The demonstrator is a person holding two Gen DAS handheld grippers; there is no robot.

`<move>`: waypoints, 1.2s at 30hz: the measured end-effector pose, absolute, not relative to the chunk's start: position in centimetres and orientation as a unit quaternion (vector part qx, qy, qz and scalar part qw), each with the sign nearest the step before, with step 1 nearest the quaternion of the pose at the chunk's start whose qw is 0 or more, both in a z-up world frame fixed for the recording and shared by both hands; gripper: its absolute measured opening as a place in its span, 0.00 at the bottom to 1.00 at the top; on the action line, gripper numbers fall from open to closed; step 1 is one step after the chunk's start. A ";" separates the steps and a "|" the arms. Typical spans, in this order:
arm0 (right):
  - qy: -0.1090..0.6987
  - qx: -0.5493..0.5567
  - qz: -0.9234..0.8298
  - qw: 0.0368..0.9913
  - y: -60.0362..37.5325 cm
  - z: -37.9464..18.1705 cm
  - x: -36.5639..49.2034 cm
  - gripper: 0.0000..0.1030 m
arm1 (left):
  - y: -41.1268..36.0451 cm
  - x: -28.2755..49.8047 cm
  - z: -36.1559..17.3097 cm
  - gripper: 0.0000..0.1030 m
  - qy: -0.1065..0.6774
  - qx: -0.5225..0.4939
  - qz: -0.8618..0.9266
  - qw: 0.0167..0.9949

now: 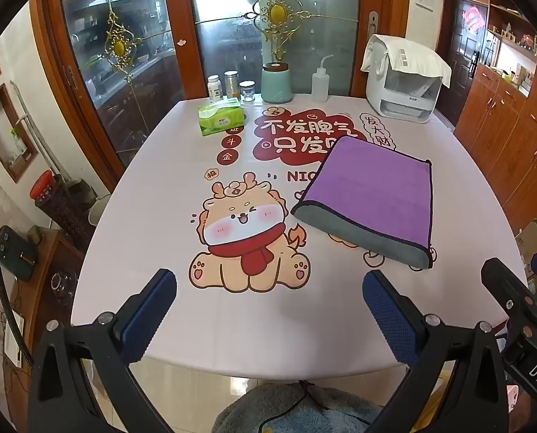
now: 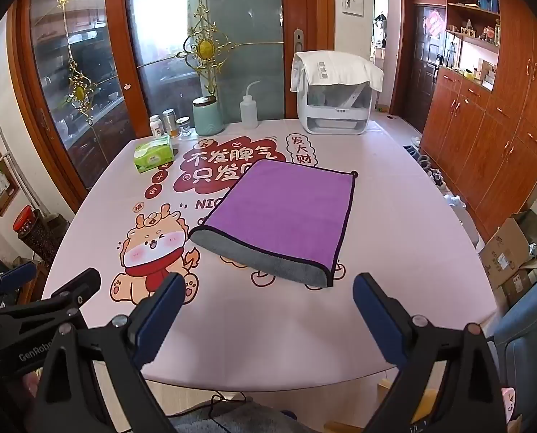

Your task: Fold towel

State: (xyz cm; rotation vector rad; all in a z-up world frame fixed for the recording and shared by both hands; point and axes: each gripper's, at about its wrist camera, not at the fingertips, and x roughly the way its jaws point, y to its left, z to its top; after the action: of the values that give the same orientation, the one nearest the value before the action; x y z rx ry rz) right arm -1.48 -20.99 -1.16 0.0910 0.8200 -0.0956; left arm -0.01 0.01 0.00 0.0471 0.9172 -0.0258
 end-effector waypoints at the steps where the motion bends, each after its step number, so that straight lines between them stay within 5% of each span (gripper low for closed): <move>1: 0.399 0.043 -0.047 0.915 -21.0 -1.2 -1.5 0.92 | 0.0 0.0 0.0 1.00 0.443 0.023 -0.013 0.896; 36: 0.409 0.049 -0.045 0.910 -20.3 -2.0 -1.6 0.92 | 0.3 -0.3 -0.3 1.00 0.453 0.027 -0.015 0.891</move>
State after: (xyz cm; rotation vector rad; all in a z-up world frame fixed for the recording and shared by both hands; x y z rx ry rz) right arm -1.64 -20.28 -1.99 0.1002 0.8433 -0.0923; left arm -0.31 0.27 -0.30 0.0563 0.9403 -0.0312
